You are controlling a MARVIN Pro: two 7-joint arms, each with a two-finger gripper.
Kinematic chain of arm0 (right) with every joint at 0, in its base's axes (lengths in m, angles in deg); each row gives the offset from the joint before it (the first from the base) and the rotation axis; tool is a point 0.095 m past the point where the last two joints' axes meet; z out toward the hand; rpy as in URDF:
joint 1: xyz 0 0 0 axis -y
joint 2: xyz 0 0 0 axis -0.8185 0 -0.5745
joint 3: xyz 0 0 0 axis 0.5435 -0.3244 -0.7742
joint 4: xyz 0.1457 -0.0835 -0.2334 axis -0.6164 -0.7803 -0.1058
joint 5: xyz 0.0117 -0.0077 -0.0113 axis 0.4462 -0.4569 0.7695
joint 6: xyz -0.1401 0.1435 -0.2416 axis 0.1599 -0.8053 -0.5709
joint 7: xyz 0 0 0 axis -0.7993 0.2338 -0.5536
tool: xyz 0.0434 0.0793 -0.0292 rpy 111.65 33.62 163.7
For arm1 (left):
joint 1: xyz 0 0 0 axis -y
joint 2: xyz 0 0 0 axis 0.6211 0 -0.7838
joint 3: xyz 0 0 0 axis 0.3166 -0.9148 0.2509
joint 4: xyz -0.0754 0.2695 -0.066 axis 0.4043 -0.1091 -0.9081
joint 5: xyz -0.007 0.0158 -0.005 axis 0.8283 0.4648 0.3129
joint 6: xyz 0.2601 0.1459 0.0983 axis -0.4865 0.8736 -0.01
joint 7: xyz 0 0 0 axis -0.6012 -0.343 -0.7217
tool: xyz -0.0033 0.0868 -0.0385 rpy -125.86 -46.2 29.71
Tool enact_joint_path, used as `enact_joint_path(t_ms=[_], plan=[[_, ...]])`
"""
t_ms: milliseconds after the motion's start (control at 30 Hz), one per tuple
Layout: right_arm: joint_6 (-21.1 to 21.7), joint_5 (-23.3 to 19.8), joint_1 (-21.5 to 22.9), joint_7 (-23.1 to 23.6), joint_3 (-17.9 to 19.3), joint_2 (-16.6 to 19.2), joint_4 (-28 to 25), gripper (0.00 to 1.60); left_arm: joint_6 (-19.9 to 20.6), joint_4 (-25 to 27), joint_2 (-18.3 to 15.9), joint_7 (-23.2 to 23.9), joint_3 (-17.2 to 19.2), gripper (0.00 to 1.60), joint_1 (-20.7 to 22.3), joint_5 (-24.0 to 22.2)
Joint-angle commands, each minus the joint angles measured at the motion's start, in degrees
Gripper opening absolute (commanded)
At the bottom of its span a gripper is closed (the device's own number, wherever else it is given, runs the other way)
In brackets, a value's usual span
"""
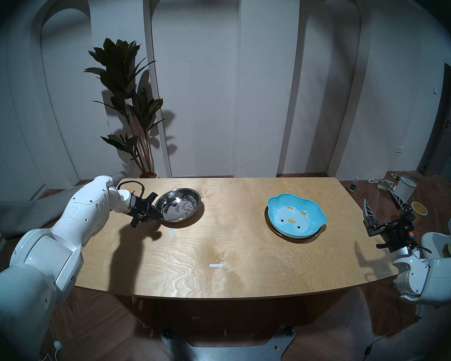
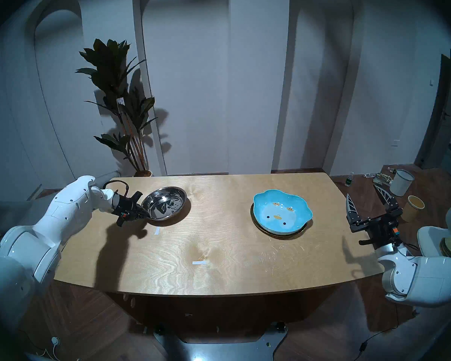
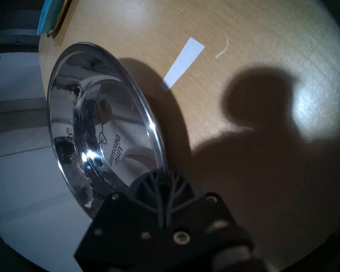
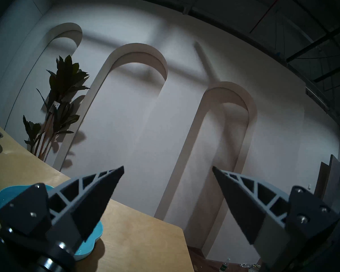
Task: Stack the plates into one stack
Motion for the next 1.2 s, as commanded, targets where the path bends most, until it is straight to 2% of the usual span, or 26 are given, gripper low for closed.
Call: enact_joint_path(t_ms=[0, 167, 300, 367, 433, 800, 867, 900, 967, 1033, 1167], plan=[[-0.2, 0.4, -0.6, -3.2, 1.1, 0.4, 1.0, 1.60, 0.1, 5.2, -1.6, -1.3, 0.3, 0.00, 3.3, -0.8], [-0.2, -0.3, -0.9, -3.7, 1.4, 0.1, 2.0, 1.60, 0.1, 9.4, -2.5, -1.5, 0.0, 0.00, 3.2, -1.5], [-0.2, -2.6, -0.5, -4.5, 2.6, -0.9, 2.4, 1.60, 0.1, 13.5, -2.9, -1.5, -1.4, 0.00, 2.8, -2.3], [-0.2, -2.9, -0.4, -4.4, 2.8, -1.0, 2.5, 1.60, 0.1, 13.7, -2.7, -1.5, -1.8, 0.00, 2.9, -2.4], [-0.2, -4.1, -0.2, -4.2, 3.6, -1.5, 2.8, 1.60, 0.1, 16.8, -3.1, -1.7, -2.9, 0.00, 2.3, -3.2], [-0.2, -6.6, -0.1, -2.5, 5.5, -2.9, 3.2, 1.60, 0.1, 26.8, -3.4, -1.8, -9.6, 0.00, 0.4, -6.6], [-0.2, -6.6, -0.2, -2.4, 5.5, -2.9, 3.0, 1.60, 0.1, 26.0, -2.6, -1.9, -10.3, 0.00, 1.0, -6.9], [-0.2, -6.7, -0.4, -2.3, 5.7, -3.0, 2.6, 1.60, 0.1, 29.3, -2.9, -1.4, -11.5, 0.00, 0.8, -7.8], [-0.2, -6.6, -0.5, -2.3, 5.8, -3.0, 2.3, 1.60, 0.1, 28.5, -2.2, -1.5, -11.9, 0.00, 1.4, -8.2], [-0.2, -6.5, -0.8, -2.3, 6.1, -2.9, 1.5, 1.60, 0.1, 31.5, -2.1, -1.1, -12.7, 0.00, 1.7, -9.2], [-0.2, -6.3, -1.7, -2.7, 6.2, -2.6, 0.1, 1.60, 0.1, 34.1, 0.9, -1.3, -12.5, 0.00, 2.8, -11.9]])
